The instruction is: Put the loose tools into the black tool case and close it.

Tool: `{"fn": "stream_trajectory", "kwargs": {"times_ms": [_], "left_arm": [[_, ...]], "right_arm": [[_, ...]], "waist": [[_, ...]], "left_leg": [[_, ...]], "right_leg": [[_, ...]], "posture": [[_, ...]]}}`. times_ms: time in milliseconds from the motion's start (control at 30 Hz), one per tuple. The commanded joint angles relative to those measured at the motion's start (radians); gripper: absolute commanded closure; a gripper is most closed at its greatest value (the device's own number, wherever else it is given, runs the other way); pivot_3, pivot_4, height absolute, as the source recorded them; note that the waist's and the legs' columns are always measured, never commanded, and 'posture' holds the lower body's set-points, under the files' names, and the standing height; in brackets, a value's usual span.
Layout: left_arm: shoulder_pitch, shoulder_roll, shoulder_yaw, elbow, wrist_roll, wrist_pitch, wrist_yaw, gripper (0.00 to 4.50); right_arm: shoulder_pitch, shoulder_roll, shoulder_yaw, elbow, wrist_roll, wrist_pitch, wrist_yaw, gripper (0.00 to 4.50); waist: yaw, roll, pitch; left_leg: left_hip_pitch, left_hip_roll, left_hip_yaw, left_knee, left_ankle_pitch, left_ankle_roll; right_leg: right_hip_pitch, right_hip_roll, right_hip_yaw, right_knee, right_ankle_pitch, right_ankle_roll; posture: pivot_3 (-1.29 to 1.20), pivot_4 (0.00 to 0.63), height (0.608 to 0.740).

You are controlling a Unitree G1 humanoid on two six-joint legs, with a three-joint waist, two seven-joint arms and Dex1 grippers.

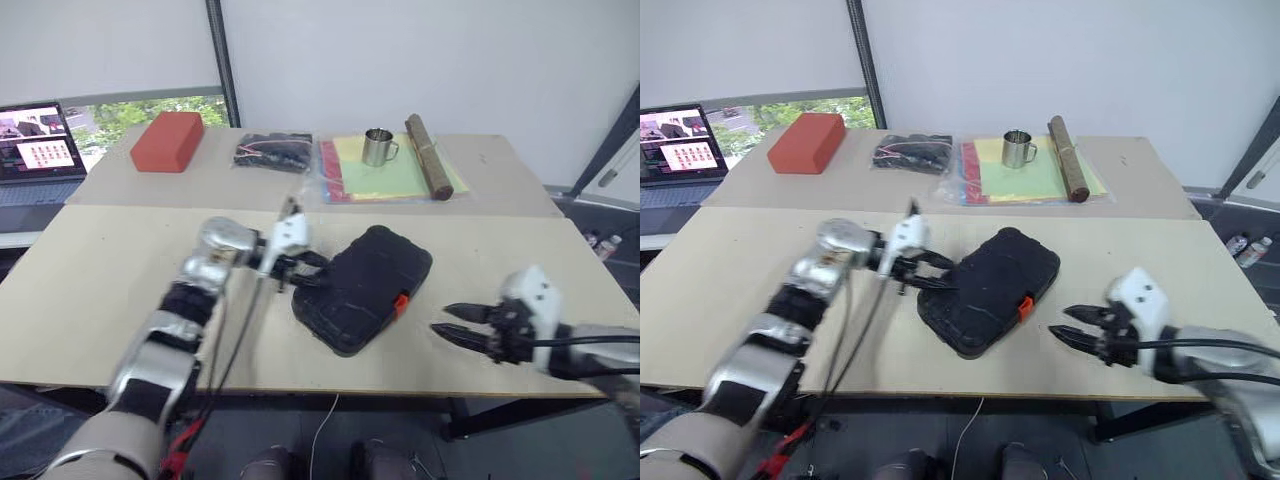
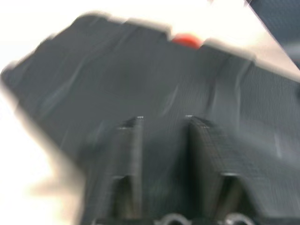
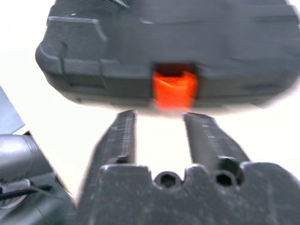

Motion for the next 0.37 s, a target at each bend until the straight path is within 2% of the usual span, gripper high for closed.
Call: {"fn": "stream_trajectory", "kwargs": {"times_ms": [33, 100, 200, 367], "left_arm": [[0.056, 0.202, 0.126, -0.217, -0.156, 0.246, -0.104, 0.79], [0.107, 0.327, 0.178, -0.299, -0.225, 0.346, -0.122, 0.12], [0.207, 0.463, 0.249, -0.378, -0.293, 0.418, -0.123, 0.05], [0.303, 0.494, 0.314, -0.425, -0.314, 0.418, -0.074, 0.05]], "right_arm": [[-0.006, -0.122, -0.155, 0.120, 0.054, -0.021, 0.196, 0.66], [-0.027, -0.195, -0.197, 0.222, 0.062, -0.025, 0.285, 0.05], [-0.058, -0.274, -0.215, 0.332, 0.065, -0.060, 0.399, 0.02], [-0.112, -0.316, -0.163, 0.412, 0.067, -0.089, 0.476, 0.02]], "waist": [[0.004, -0.001, 0.001], [0.003, -0.001, 0.005], [0.012, 0.000, 0.005], [0.035, 0.001, 0.006]], "left_leg": [[0.000, 0.000, 0.000, 0.000, 0.000, 0.000], [-0.002, 0.000, -0.001, 0.001, 0.000, 0.000], [-0.001, 0.000, -0.001, 0.001, -0.001, 0.001], [0.000, -0.003, -0.004, 0.001, -0.003, -0.003]], "right_leg": [[0.000, 0.000, 0.000, 0.000, 0.000, -0.001], [-0.001, 0.000, 0.000, 0.000, -0.001, -0.001], [0.001, -0.002, 0.000, -0.003, -0.001, 0.000], [0.002, -0.006, -0.001, -0.003, -0.005, 0.006]], "posture": [[0.00, 0.150, 0.736], [0.00, 0.150, 0.736], [0.00, 0.150, 0.736], [0.00, 0.150, 0.736]]}}
